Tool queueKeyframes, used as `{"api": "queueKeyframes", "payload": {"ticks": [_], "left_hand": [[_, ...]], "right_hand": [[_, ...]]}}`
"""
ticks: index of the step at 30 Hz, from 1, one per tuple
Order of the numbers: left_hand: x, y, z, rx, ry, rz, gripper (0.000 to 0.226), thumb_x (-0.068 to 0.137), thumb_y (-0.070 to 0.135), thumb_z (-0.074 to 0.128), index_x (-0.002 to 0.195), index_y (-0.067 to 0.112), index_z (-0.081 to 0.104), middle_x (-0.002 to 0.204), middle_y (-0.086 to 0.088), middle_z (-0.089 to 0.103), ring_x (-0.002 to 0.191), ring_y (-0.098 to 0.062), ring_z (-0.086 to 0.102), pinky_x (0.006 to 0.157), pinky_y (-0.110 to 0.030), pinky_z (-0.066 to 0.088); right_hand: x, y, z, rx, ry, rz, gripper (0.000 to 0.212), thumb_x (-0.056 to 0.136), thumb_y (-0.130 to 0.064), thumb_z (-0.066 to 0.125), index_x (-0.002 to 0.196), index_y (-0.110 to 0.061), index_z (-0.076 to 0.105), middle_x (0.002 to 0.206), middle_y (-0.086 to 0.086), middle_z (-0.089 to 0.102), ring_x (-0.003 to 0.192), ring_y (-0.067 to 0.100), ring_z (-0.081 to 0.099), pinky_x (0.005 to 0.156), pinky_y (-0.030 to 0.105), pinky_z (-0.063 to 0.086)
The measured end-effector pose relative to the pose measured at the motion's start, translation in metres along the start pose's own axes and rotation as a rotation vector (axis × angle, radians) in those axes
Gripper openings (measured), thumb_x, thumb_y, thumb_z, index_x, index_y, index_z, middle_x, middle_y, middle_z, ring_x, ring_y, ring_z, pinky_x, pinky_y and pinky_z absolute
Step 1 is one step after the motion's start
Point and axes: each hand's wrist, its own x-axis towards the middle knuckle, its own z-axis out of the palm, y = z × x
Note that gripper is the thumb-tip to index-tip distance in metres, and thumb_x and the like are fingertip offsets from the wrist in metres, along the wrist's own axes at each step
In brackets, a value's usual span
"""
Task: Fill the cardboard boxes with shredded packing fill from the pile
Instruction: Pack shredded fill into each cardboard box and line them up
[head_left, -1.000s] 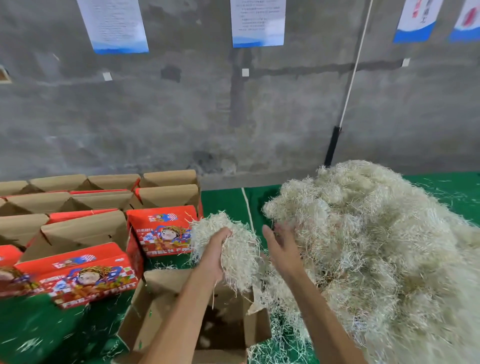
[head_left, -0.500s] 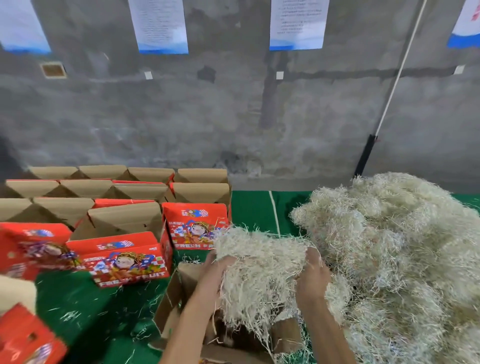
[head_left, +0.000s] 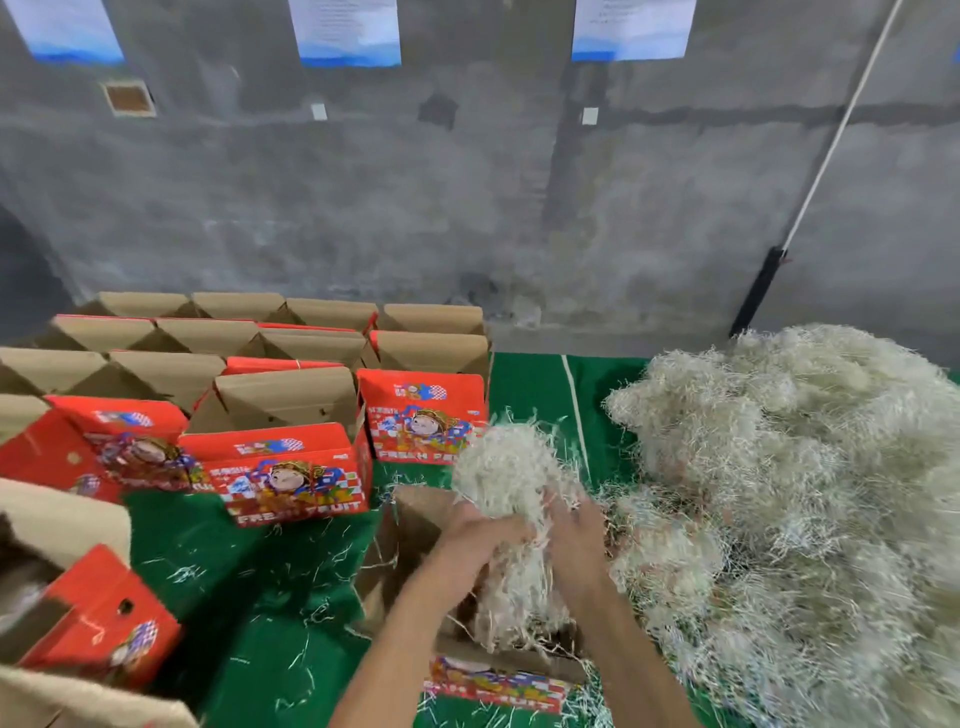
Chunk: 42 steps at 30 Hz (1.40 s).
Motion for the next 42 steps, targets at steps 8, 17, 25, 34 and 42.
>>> {"api": "queueKeyframes", "payload": {"ticks": [8,17,25,34,42], "left_hand": [[-0.005,0.005,-0.014,0.076,0.065,0.041,0.041,0.075,0.008,0.079,0.109,0.012,0.057,0.098,0.000,0.068,0.097,-0.025,0.066,0.072,-0.021,0.054],[-0.009,0.006,-0.046,-0.099,0.097,0.102,0.080,0.080,0.053,0.072,0.148,0.027,0.040,0.132,0.018,0.045,0.119,-0.008,0.043,0.102,-0.034,0.038],[0.007,-0.007,-0.054,-0.454,0.545,0.090,0.038,0.097,0.036,0.062,0.121,0.008,0.055,0.099,-0.005,0.062,0.076,-0.020,0.061,0.066,-0.024,0.049],[-0.014,-0.010,-0.015,0.058,0.418,0.169,0.092,0.078,0.078,0.059,0.145,0.019,0.037,0.124,0.008,0.052,0.108,-0.013,0.053,0.089,-0.032,0.047],[-0.017,-0.034,0.000,0.090,0.311,0.410,0.023,0.106,0.035,0.044,0.123,0.025,0.056,0.120,-0.008,0.064,0.115,-0.026,0.063,0.100,-0.043,0.049]], "right_hand": [[0.023,0.006,-0.026,0.070,0.095,0.160,0.037,0.107,-0.030,0.042,0.110,0.000,0.061,0.094,0.021,0.064,0.064,0.016,0.069,0.055,0.031,0.058],[-0.011,-0.005,-0.015,0.047,0.227,-0.076,0.053,0.090,-0.067,0.058,0.081,-0.015,0.051,0.074,0.027,0.053,0.059,0.023,0.070,0.064,0.036,0.059],[0.006,0.005,-0.039,0.186,0.402,0.093,0.080,0.092,-0.074,0.040,0.130,-0.004,0.047,0.123,0.017,0.063,0.087,0.021,0.066,0.077,0.036,0.052],[-0.017,0.005,0.014,-0.098,0.081,-0.213,0.010,0.100,-0.022,0.057,0.103,-0.014,0.062,0.071,-0.003,0.066,0.058,0.017,0.057,0.048,0.033,0.051],[-0.034,0.004,0.037,0.033,-0.130,-0.038,0.044,0.098,-0.067,0.028,0.130,-0.048,0.051,0.123,-0.021,0.060,0.115,0.000,0.055,0.105,0.029,0.040]]}}
